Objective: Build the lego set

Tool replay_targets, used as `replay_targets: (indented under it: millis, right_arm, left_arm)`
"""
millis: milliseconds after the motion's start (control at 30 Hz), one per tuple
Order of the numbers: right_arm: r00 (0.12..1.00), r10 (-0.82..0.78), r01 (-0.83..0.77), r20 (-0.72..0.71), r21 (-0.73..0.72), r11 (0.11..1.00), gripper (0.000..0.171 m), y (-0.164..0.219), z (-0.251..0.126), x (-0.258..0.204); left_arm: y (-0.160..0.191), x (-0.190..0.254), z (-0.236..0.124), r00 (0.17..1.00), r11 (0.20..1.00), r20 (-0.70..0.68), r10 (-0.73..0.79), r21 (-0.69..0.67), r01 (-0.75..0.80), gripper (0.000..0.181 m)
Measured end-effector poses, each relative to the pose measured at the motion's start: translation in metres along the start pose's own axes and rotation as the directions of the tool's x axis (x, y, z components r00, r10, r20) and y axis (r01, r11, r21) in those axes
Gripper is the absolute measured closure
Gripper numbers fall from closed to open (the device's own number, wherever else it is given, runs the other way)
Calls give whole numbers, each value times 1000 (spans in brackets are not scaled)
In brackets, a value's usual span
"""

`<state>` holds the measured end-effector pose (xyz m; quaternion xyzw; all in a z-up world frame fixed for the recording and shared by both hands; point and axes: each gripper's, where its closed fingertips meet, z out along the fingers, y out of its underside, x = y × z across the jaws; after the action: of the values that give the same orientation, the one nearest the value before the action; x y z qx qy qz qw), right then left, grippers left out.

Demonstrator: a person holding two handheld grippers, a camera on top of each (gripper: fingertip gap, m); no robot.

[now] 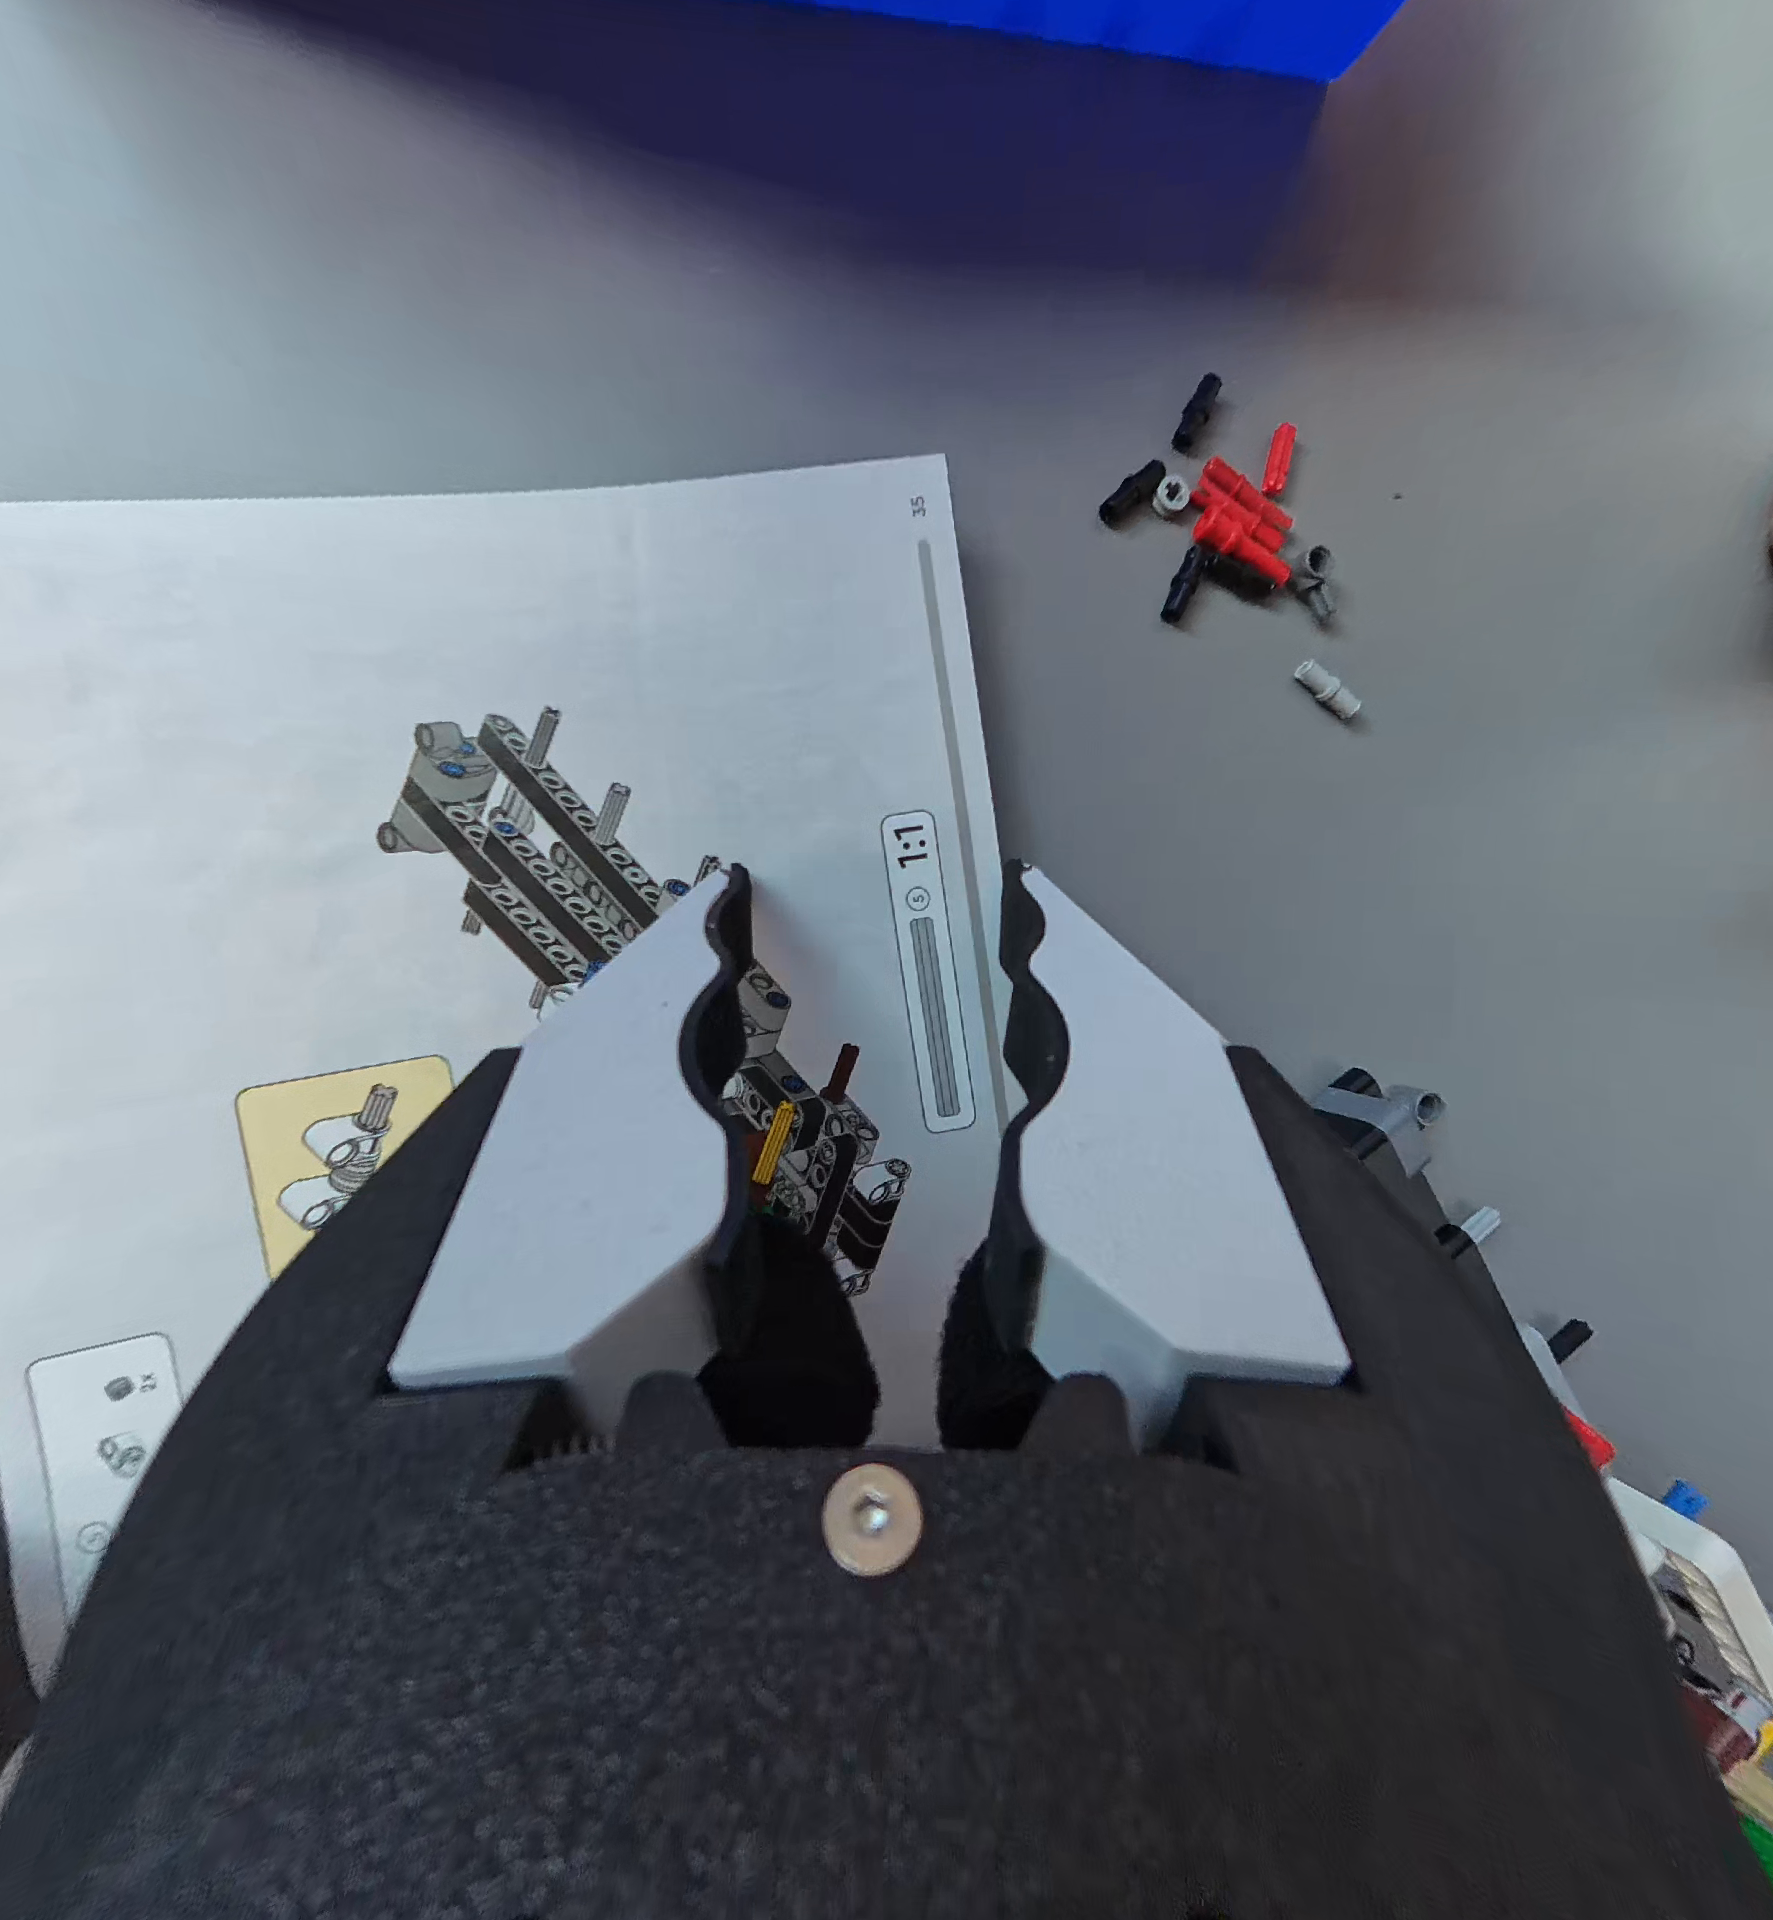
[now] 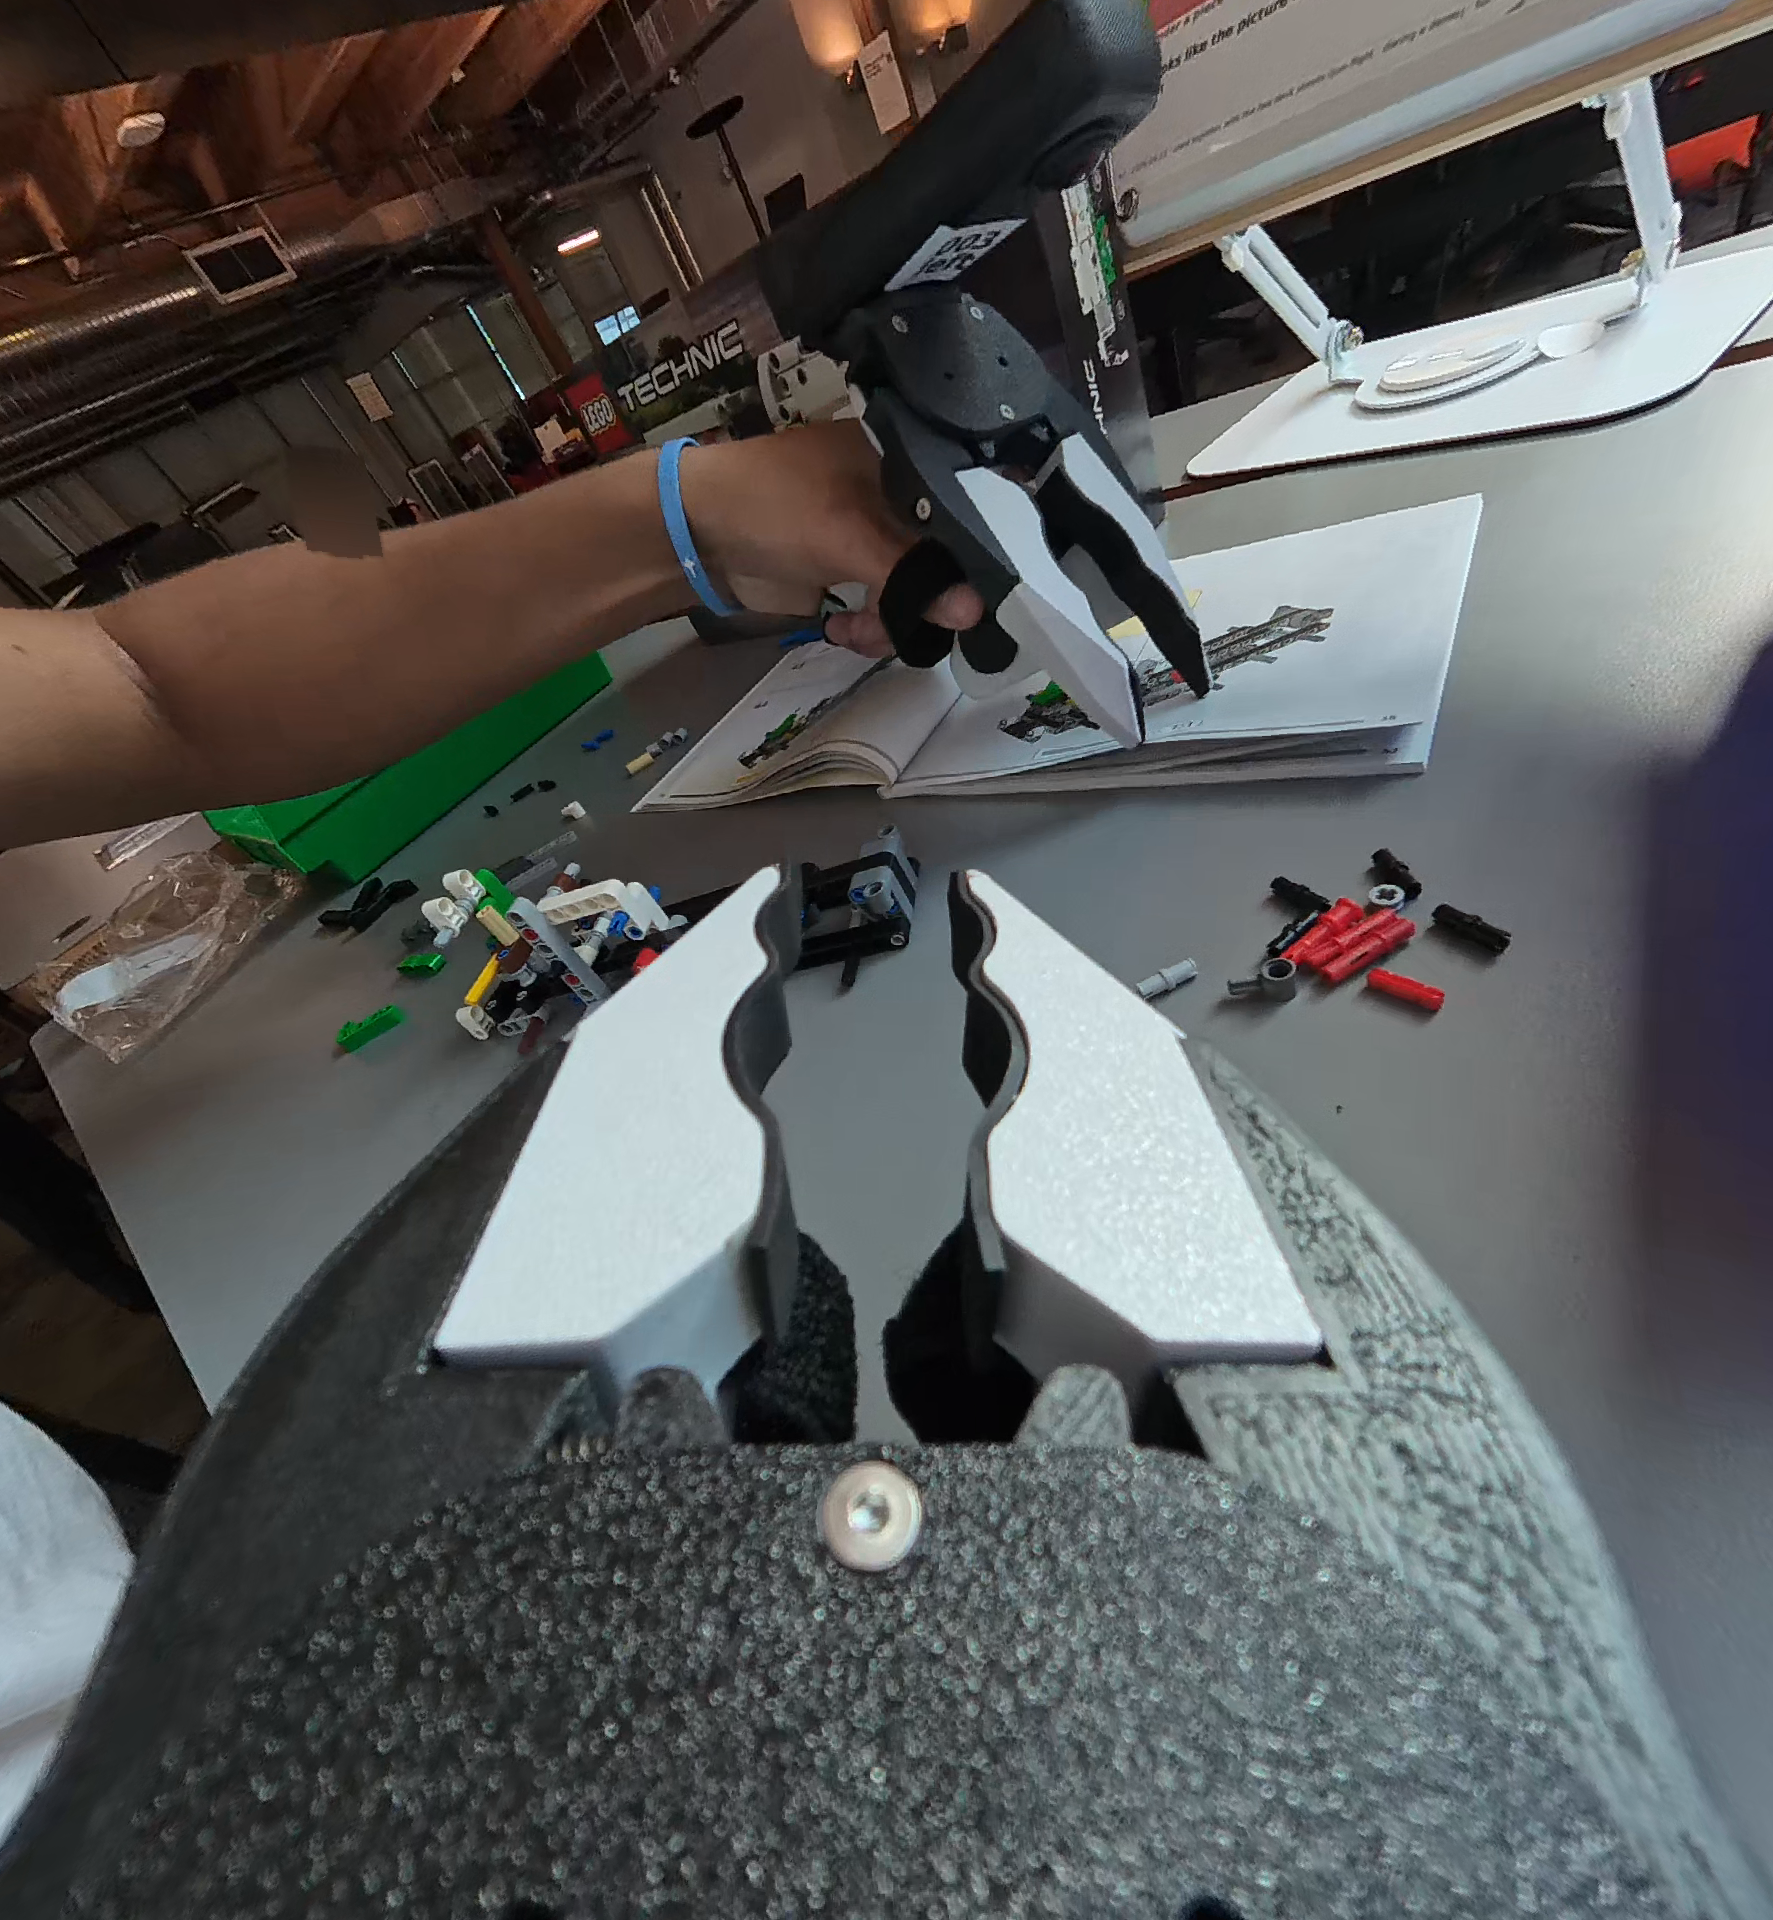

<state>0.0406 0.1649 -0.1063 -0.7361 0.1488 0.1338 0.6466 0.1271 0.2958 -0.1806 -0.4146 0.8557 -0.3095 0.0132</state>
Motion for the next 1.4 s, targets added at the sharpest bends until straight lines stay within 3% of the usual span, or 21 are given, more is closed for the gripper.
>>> replay_targets:
  millis: [33, 300, 400, 533, 667, 800, 1167, 1400]
  right_arm:
    - [1000, -4, 4, 1, -3, 1000, 144, 0, 0, -1]
    - [1000, 1, -1, 3, 0, 1000, 144, 0, 0, 0]
    - [1000, 3, -3, 3, -6, 1000, 144, 1, 1, 0]
    - [1000, 10, -10, 6, -8, 1000, 144, 1, 1, 1]
    - [1000, 22, -22, 13, -13, 1000, 144, 2, 1, 1]
    - [999, 32, -32, 20, -5, 999, 144, 1, 1, 1]
    - [997, 57, -58, 46, 10, 998, 144, -1, -1, 0]
    - [997, 58, -58, 46, 8, 998, 144, -1, -1, 0]
  left_arm:
    - [0, 0, 0, 1000, 1000, -12, -5, 1, 5, 134]
    - [3, -4, -1, 1000, 999, 14, 20, -30, -19, 145]
    - [3, 0, 1, 997, 997, 45, 66, -54, -64, 134]
    - [-16, -6, 10, 951, 977, 224, 213, -46, -208, 119]
    - [-44, -4, 28, 922, 962, 285, 261, 7, -274, 118]
    - [-48, -11, 36, 938, 974, 273, 215, 12, -227, 130]
    - [-46, -10, 32, 984, 990, 148, 103, 83, -116, 131]
    - [-44, -9, 30, 987, 990, 123, 106, 81, -116, 136]
